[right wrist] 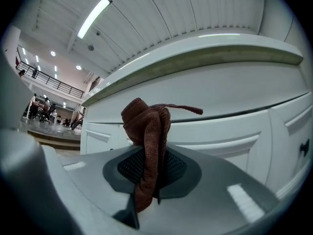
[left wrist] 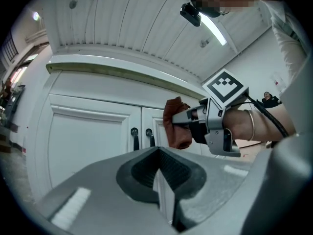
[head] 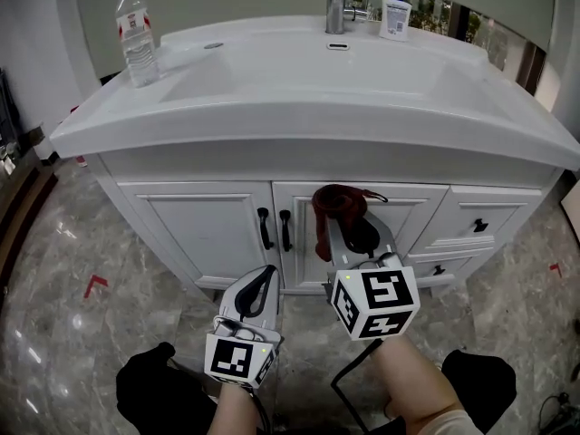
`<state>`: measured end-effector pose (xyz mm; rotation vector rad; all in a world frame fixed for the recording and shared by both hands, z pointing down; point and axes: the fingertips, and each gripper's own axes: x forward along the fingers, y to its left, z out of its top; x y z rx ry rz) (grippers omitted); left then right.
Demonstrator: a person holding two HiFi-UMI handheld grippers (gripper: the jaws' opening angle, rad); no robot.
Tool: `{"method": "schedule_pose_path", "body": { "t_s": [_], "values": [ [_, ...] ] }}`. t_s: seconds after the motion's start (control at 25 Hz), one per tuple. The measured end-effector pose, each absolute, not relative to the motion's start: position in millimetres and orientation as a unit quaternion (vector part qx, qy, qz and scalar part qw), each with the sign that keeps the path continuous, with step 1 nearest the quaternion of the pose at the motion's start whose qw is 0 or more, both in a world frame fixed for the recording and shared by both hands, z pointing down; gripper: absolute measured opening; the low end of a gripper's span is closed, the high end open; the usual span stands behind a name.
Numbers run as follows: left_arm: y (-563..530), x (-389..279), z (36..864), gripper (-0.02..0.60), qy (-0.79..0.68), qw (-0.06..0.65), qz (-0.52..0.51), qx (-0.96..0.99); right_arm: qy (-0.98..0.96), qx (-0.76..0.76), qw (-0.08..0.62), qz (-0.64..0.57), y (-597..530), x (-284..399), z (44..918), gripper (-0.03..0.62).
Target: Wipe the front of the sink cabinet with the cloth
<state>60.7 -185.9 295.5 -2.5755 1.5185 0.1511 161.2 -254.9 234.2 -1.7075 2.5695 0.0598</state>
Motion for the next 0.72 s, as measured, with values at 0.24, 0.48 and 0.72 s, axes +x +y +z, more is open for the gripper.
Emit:
{"method": "schedule_pose_path", "body": {
  "t_s": [0.24, 0.48, 0.72],
  "values": [
    [-184.1, 86.0, 301.4, 0.000, 0.501, 0.069, 0.050, -0.861, 0.810, -0.586, 0.015, 0.018, -252.7, 214.6, 241.4, 0.087],
    [-176.4, 112.6, 303.8, 0.000, 0.494, 0.070, 0.044, -0.865, 0.784, -0.620, 0.020, 0.014, -248.8, 281.9, 239.9, 0.087],
    [-165.9, 126.7, 304.2, 0.000, 0.483, 0.078, 0.038, -0.871, 0.767, -0.641, 0.023, 0.003, -243.2, 327.2, 240.4, 0.087]
  ]
}}
